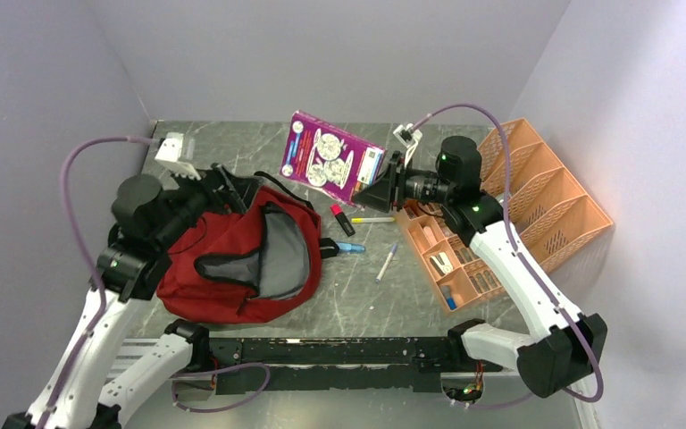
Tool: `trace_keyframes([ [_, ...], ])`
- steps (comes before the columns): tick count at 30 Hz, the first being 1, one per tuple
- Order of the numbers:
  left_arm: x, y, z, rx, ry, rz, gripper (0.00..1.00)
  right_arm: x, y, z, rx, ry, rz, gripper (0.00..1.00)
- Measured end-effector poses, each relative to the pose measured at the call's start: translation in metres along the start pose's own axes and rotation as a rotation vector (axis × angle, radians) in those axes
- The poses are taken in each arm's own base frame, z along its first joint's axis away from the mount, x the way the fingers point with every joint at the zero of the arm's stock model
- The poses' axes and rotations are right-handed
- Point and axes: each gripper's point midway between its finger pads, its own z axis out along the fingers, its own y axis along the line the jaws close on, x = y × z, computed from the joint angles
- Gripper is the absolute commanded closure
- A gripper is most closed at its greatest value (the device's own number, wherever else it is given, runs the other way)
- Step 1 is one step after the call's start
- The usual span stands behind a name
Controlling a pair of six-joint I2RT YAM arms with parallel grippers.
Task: Pack the student bag
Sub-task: Pick up the book from the center of the board.
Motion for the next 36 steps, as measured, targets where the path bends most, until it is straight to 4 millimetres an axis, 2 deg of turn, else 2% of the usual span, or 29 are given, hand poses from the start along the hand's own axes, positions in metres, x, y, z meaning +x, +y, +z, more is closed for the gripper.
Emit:
trace_keyframes([
  [3,-0.013,-0.017,-0.022,0.069,-0.054,0.011,0.03,0.009,0.026,-0.010,-0.108,0.041,-0.026,1.00],
  [5,-0.015,-0.030,-0.030,0.139,-0.062,0.013,0.03,0.014,0.037,-0.016,-0.158,0.060,-0.036,1.00],
  [8,-0.005,-0.049,-0.038,0.260,-0.041,0.010,0.03,0.021,0.054,-0.025,-0.231,0.077,-0.048,1.00],
  [14,0.023,-0.065,-0.041,0.399,0.045,-0.006,0.03,0.024,0.093,-0.046,-0.395,0.081,-0.083,1.00],
  [18,0.024,-0.081,-0.047,0.499,0.054,-0.015,0.03,0.021,0.110,-0.055,-0.482,0.085,-0.106,1.00],
  [22,0.021,-0.101,-0.054,0.637,0.042,-0.032,0.06,0.023,0.117,-0.059,-0.525,0.096,-0.109,1.00],
  [26,0.022,-0.113,-0.058,0.728,0.053,-0.058,0.17,0.025,0.119,-0.059,-0.542,0.106,-0.102,1.00],
  [29,0.021,-0.118,-0.059,0.766,0.055,-0.078,0.29,0.026,0.118,-0.055,-0.550,0.116,-0.089,1.00],
  [36,0.023,-0.123,-0.060,0.805,0.076,-0.103,0.79,0.031,0.114,-0.039,-0.547,0.132,-0.066,1.00],
])
